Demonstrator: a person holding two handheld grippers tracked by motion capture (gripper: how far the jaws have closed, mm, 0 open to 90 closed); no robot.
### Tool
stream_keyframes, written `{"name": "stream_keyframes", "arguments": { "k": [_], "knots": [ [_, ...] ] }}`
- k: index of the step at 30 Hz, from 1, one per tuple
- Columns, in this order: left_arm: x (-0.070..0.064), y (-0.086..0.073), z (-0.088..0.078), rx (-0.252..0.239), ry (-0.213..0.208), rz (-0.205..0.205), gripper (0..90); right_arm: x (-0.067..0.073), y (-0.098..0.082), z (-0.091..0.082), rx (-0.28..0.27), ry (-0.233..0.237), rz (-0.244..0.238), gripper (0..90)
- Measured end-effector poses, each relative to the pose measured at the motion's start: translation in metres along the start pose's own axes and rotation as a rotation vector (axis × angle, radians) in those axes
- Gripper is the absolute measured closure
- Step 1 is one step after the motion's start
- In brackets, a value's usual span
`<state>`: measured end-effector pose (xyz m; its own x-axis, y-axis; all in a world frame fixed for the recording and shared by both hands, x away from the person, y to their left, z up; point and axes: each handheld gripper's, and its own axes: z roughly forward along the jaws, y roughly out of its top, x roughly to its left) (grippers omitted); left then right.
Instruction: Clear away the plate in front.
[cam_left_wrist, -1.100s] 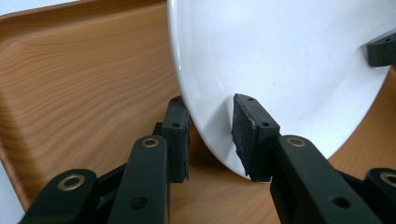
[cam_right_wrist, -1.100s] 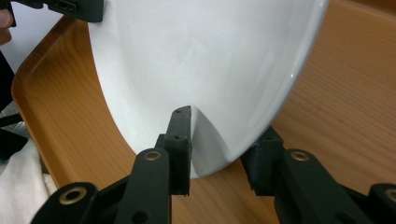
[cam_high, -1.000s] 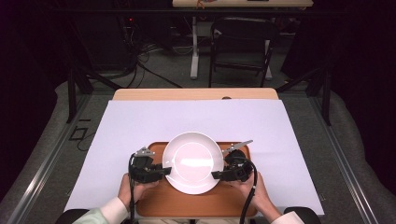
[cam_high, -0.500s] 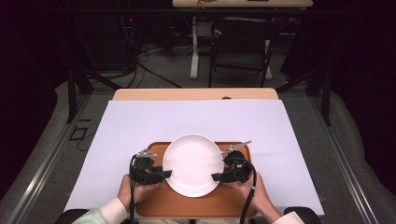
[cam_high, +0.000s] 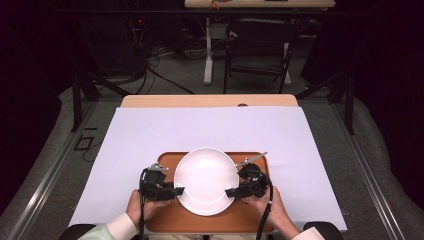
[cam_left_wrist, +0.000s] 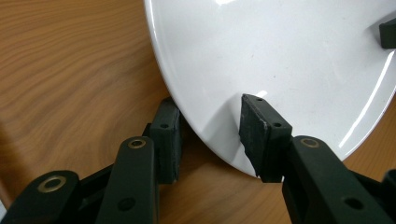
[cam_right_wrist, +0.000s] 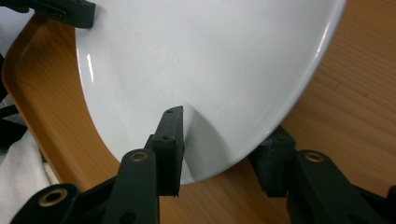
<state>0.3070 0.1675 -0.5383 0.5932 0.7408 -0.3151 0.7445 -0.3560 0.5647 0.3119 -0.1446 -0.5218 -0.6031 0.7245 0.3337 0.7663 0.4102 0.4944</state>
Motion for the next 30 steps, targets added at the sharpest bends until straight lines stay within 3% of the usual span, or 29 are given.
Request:
{"name": "stream_keyframes", "arguments": {
  "k": [11,16,22,24,30],
  "knots": [
    [0.000,0.001,0.001,0.017,0.030,0.017,55.0,0.001,0.004,0.007,0.022,-0.053,0.005,51.4],
    [0.003,0.001,-0.001,0.021,0.030,-0.011,54.9,0.000,0.009,0.013,0.026,-0.092,-0.003,47.9],
    [0.003,0.002,-0.002,0.018,0.039,-0.005,54.1,0.001,0.009,0.015,0.037,-0.108,0.004,46.6],
    [0.006,0.001,0.000,0.025,0.037,-0.021,53.2,-0.001,0.008,0.015,0.051,-0.142,-0.006,47.1],
    [0.006,0.004,0.002,0.017,0.043,-0.005,53.5,-0.002,0.008,0.014,0.057,-0.136,0.003,46.8]
  ]
}}
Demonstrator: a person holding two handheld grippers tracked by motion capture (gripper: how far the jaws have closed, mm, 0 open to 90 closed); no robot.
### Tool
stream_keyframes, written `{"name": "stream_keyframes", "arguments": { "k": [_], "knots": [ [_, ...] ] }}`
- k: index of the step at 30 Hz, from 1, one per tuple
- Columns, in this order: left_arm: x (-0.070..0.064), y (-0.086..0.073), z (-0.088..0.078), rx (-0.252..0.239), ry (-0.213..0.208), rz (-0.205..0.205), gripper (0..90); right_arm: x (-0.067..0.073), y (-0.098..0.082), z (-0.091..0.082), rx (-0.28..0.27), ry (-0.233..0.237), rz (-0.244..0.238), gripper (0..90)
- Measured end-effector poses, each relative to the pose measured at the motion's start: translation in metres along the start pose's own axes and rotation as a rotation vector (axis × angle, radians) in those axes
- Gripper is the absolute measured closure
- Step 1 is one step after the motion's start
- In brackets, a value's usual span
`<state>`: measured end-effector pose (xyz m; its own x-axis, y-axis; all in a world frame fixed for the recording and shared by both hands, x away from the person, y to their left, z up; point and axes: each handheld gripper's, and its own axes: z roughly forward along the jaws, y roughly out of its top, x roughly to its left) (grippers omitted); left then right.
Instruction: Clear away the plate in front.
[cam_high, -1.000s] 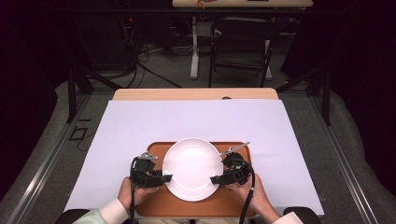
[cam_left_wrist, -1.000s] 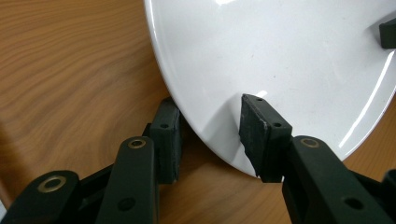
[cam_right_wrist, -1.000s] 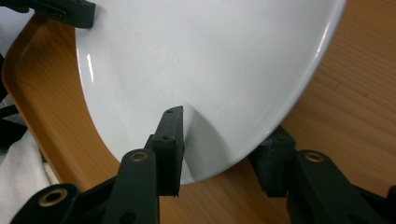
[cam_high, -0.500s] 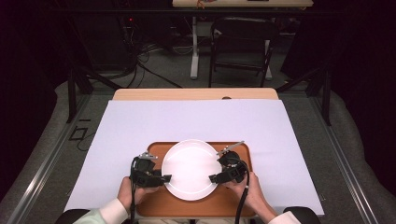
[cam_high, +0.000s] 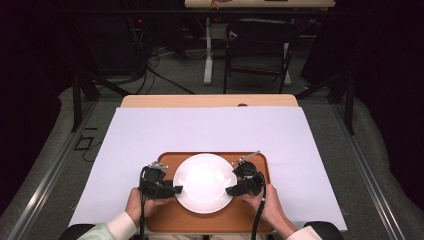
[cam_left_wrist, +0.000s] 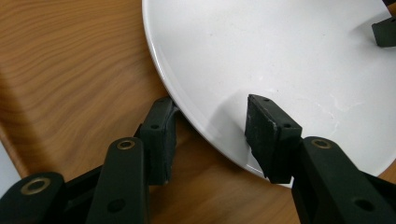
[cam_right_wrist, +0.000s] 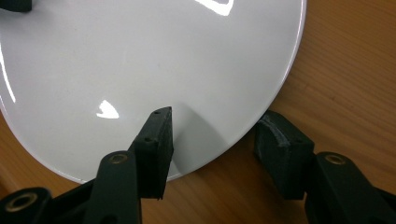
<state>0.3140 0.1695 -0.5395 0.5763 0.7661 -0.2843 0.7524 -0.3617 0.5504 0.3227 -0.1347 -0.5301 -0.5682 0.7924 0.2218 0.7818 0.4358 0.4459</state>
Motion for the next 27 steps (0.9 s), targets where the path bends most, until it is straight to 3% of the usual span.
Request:
{"name": "stream_keyframes", "arguments": {
  "k": [4,6,10,13,17,22,23,24,25,27],
  "knots": [
    [0.001,0.001,-0.001,0.007,-0.016,0.002,51.9,0.000,-0.001,-0.001,0.006,-0.006,-0.003,42.8],
    [0.000,0.002,-0.005,-0.001,-0.018,0.013,46.6,0.002,-0.002,-0.002,0.011,0.003,-0.022,36.3],
    [-0.002,0.004,-0.011,-0.028,0.006,0.044,36.8,0.004,-0.003,-0.009,-0.032,-0.018,-0.084,24.3],
    [-0.004,0.005,-0.015,-0.047,0.011,0.086,29.9,0.006,-0.003,-0.018,-0.069,-0.035,-0.111,15.7],
    [-0.009,0.009,-0.024,-0.076,0.024,0.146,21.7,0.005,-0.004,-0.031,-0.138,-0.037,-0.149,12.0],
    [-0.015,0.012,-0.036,-0.117,0.027,0.186,15.2,0.002,-0.006,-0.046,-0.189,-0.017,-0.181,6.5],
    [-0.019,0.014,-0.043,-0.131,0.054,0.231,14.3,0.002,-0.008,-0.054,-0.215,-0.016,-0.198,3.4],
    [-0.019,0.014,-0.043,-0.131,0.054,0.231,13.3,0.002,-0.010,-0.058,-0.226,-0.015,-0.209,1.9],
    [-0.023,0.015,-0.049,-0.154,0.048,0.264,12.6,0.003,-0.011,-0.063,-0.242,-0.017,-0.214,0.7],
    [-0.024,0.015,-0.053,-0.168,0.048,0.291,10.3,0.003,-0.012,-0.070,-0.265,-0.022,-0.228,0.0]
  ]
}}
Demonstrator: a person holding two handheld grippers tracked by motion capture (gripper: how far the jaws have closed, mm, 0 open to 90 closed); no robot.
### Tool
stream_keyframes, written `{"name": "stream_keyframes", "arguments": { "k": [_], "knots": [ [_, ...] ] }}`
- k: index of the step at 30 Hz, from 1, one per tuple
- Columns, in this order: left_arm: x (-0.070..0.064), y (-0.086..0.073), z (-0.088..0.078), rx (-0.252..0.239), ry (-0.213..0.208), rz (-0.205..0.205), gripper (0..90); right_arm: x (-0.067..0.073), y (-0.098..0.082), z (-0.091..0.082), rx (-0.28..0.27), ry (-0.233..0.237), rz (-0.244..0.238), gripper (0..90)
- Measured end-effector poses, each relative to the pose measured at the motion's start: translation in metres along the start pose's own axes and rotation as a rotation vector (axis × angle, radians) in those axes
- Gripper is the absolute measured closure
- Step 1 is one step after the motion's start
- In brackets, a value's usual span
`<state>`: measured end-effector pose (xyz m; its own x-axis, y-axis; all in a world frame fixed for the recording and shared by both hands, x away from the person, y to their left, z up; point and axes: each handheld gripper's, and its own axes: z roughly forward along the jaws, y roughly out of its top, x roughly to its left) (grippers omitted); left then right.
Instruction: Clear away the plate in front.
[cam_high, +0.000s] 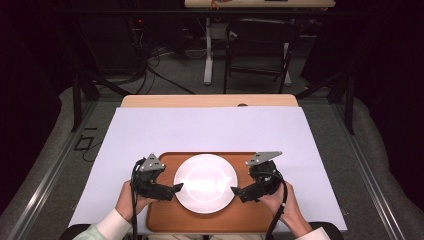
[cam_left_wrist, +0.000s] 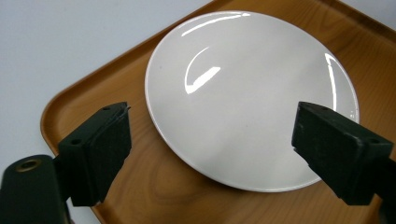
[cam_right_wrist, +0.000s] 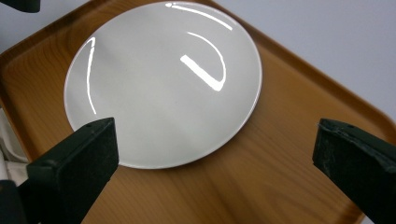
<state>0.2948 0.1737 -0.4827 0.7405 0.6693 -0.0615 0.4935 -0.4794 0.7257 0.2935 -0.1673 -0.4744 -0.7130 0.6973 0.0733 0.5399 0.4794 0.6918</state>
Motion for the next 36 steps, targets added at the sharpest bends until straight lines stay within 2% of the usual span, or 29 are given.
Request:
{"name": "stream_keyframes", "arguments": {
  "k": [4,10,14,21,22,23,25,28,29,34,36],
  "knots": [
    [-0.001,0.001,-0.008,-0.021,0.004,0.005,8.6,-0.002,0.002,-0.009,-0.036,-0.015,-0.022,0.0],
    [0.004,-0.001,-0.016,-0.023,0.020,0.010,5.3,-0.006,0.005,-0.015,-0.053,-0.035,-0.039,0.0],
    [0.012,-0.005,-0.030,-0.058,0.043,-0.001,4.1,-0.007,0.004,-0.028,-0.063,-0.054,-0.057,0.0],
    [0.021,-0.014,-0.046,-0.077,0.079,-0.015,2.5,-0.009,-0.005,-0.051,-0.110,-0.086,-0.057,0.0],
    [0.025,-0.019,-0.052,-0.079,0.091,-0.030,2.5,-0.009,-0.011,-0.059,-0.124,-0.095,-0.047,0.0],
    [0.025,-0.019,-0.052,-0.079,0.091,-0.030,2.5,-0.009,-0.011,-0.059,-0.124,-0.095,-0.047,0.0],
    [0.031,-0.029,-0.061,-0.104,0.107,-0.063,2.4,-0.010,-0.021,-0.069,-0.139,-0.122,-0.046,0.0],
    [0.035,-0.034,-0.066,-0.117,0.109,-0.075,2.4,-0.011,-0.029,-0.075,-0.144,-0.145,-0.039,0.0],
    [0.037,-0.041,-0.071,-0.114,0.108,-0.085,2.2,-0.012,-0.039,-0.080,-0.153,-0.169,-0.024,0.0],
    [0.040,-0.053,-0.075,-0.131,0.111,-0.102,2.1,-0.017,-0.059,-0.084,-0.149,-0.190,0.005,0.0],
    [0.040,-0.057,-0.075,-0.119,0.110,-0.109,2.4,-0.018,-0.067,-0.082,-0.148,-0.201,0.021,0.0]
  ]
}}
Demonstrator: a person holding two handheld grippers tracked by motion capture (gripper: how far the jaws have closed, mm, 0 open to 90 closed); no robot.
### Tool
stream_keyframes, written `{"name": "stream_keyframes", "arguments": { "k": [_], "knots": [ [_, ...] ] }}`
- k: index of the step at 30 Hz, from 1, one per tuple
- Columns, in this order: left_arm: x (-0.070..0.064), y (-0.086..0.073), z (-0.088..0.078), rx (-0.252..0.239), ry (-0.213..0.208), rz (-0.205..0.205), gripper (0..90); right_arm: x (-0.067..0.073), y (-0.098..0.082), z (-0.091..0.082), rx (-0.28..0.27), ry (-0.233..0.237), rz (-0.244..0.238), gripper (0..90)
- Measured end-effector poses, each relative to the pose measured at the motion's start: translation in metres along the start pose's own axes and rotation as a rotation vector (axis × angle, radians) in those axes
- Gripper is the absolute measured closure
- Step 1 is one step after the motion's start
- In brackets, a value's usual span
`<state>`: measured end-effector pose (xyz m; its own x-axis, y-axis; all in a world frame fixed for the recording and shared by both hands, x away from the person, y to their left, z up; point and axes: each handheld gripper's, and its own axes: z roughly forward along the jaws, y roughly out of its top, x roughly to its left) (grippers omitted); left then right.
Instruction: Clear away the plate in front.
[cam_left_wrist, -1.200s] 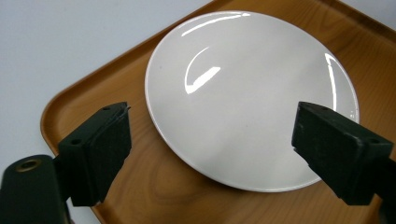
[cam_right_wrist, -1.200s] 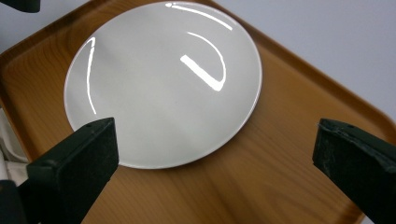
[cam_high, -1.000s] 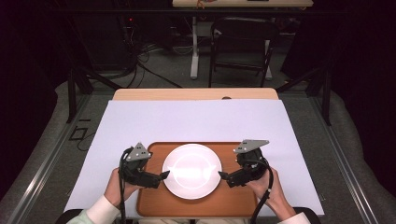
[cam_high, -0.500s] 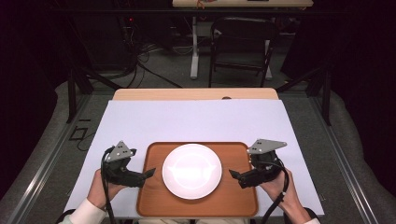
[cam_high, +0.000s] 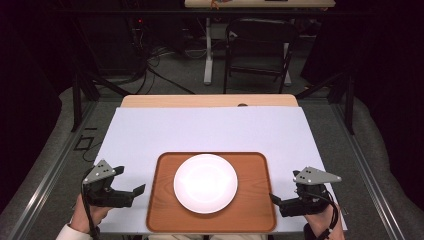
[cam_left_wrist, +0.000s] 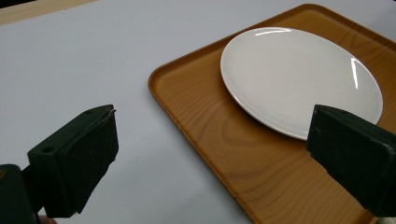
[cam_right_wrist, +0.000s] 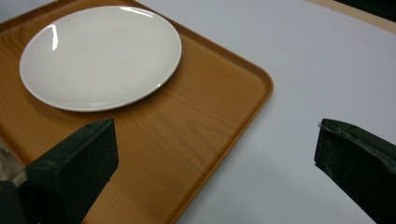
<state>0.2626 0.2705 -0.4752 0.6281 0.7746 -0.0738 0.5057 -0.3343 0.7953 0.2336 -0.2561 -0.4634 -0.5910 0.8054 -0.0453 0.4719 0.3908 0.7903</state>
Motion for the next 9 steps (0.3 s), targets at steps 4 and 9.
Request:
{"name": "stream_keyframes", "arguments": {
  "k": [4,9],
  "knots": [
    [0.001,-0.005,0.003,0.023,-0.013,-0.008,3.0,0.000,-0.012,-0.002,0.010,0.032,0.004,0.0],
    [0.002,-0.006,0.005,0.031,-0.020,-0.005,3.3,-0.003,-0.014,-0.005,-0.006,0.051,0.032,0.0]
  ]
}}
